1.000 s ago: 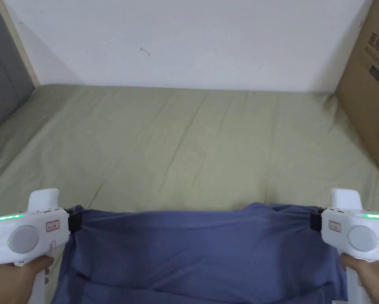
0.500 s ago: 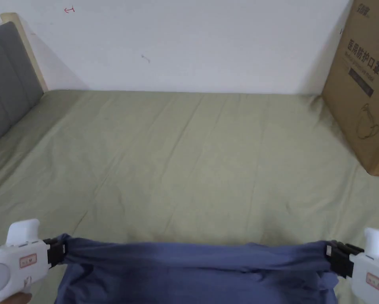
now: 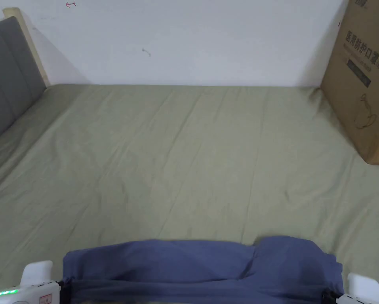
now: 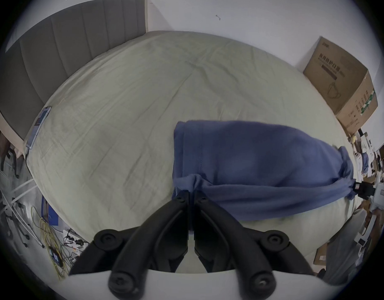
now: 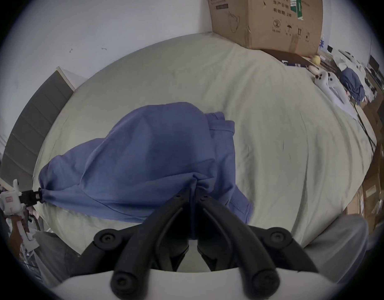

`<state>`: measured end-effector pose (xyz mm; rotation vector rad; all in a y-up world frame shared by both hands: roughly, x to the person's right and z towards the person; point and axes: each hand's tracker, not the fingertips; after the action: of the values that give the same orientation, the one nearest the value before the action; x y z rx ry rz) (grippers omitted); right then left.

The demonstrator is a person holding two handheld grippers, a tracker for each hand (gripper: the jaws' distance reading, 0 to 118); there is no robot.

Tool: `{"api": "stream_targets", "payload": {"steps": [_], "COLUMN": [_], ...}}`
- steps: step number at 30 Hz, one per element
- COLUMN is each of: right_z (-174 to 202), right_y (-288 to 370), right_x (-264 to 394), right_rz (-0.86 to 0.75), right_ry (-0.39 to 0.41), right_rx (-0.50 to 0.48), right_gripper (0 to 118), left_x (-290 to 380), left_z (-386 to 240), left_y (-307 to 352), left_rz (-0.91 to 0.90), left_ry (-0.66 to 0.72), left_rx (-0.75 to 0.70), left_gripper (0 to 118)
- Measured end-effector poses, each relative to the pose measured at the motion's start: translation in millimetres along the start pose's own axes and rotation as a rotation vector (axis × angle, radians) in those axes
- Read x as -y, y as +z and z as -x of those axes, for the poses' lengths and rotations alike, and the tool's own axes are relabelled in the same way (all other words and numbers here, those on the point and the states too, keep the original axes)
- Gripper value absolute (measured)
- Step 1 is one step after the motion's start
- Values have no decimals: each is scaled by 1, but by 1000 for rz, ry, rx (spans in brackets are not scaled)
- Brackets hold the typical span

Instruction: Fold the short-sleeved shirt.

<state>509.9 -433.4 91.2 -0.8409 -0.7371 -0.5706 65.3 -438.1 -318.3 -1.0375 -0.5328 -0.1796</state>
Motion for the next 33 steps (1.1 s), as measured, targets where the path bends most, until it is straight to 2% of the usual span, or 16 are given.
{"api": "stream_targets", "payload": {"steps": [2,3,4,5,6,7,8,13,18,24,26,27,28,29,30,33], "right_z": [-1,-2,0,2,4,7,21,63,106,140,147,150,151,152,153,150], "right_y": [4,6,18,25,31,40,57,110,150,165,166,165,165,164,163,163], "right_x": [-1,-1,-1,-4,-9,-16,-27,-74,-102,-108,-106,-105,-103,-103,-103,-103], "right_rz": [-19,-30,-45,-71,-96,-136,-182,-420,-657,-787,-812,-823,-830,-831,-860,-832], "right_ry": [-30,-39,-42,-33,-22,-12,0,92,174,234,248,255,260,259,260,250], "right_rx": [-3,-9,-7,-2,-2,-12,-35,-95,-97,-16,5,23,32,36,50,18], "right_gripper": [5,18,42,62,79,94,99,100,100,94,74,60,32,4,0,0], "left_x": [-1,-2,-3,-4,-7,-11,-16,-53,-79,-86,-84,-83,-83,-83,-83,-84], "left_z": [0,-4,-4,-5,-7,-13,-15,-47,-86,-116,-121,-122,-124,-126,-126,-129], "left_y": [-1,2,5,8,12,20,30,90,144,166,167,167,166,166,165,163], "left_rz": [20,18,8,0,-7,-46,-100,-349,-633,-850,-860,-867,-869,-865,-866,-852], "left_ry": [-4,-4,2,13,26,39,46,1,-116,-142,-141,-144,-146,-145,-132,-127], "left_rx": [0,4,11,15,10,30,69,139,129,78,90,98,107,111,122,143], "left_gripper": [8,19,46,73,93,98,98,98,97,88,64,47,15,0,0,0]}}
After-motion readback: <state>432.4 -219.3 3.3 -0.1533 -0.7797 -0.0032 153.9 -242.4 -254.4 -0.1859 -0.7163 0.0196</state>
